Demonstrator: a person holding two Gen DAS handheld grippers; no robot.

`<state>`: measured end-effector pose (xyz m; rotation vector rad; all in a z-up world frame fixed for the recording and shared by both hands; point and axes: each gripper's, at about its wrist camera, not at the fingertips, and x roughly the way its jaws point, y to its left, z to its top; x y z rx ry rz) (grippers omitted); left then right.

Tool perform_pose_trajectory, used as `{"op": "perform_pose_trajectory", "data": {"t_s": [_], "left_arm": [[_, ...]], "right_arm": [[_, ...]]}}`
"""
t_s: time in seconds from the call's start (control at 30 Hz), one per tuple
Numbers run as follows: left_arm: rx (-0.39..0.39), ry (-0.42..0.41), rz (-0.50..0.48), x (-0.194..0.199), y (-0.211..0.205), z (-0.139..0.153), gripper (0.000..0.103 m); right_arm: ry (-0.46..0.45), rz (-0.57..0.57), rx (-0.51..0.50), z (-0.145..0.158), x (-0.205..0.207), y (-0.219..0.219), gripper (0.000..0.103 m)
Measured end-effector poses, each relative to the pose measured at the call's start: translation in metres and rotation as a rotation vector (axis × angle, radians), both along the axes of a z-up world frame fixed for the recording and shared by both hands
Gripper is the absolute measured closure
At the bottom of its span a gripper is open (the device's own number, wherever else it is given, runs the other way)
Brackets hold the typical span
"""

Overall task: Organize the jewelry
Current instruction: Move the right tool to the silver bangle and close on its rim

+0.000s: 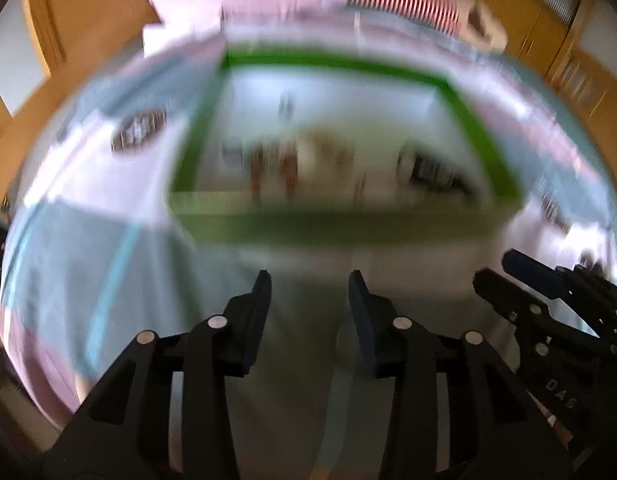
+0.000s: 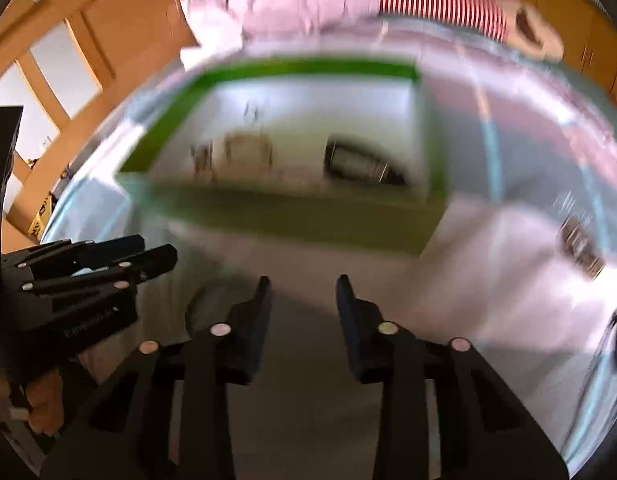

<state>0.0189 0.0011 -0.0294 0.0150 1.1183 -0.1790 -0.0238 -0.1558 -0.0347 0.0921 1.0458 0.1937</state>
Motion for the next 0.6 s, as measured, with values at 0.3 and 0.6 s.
{"op": "perform_pose_trajectory", "data": {"t_s": [0.3, 0.6], "left_arm": [[0.059, 0.156, 0.0, 0.001, -0.003, -0.037, 0.073], [0.084, 0.166, -0.021, 0.003, -0.008, -0.043, 0.074]], "right_arm": [[0.063, 0.054, -0.042, -0.026, -0.001, 0.036, 0.08], [0.101, 0.093, -0.027, -0.03, 0.005, 0.038, 0.082]]}}
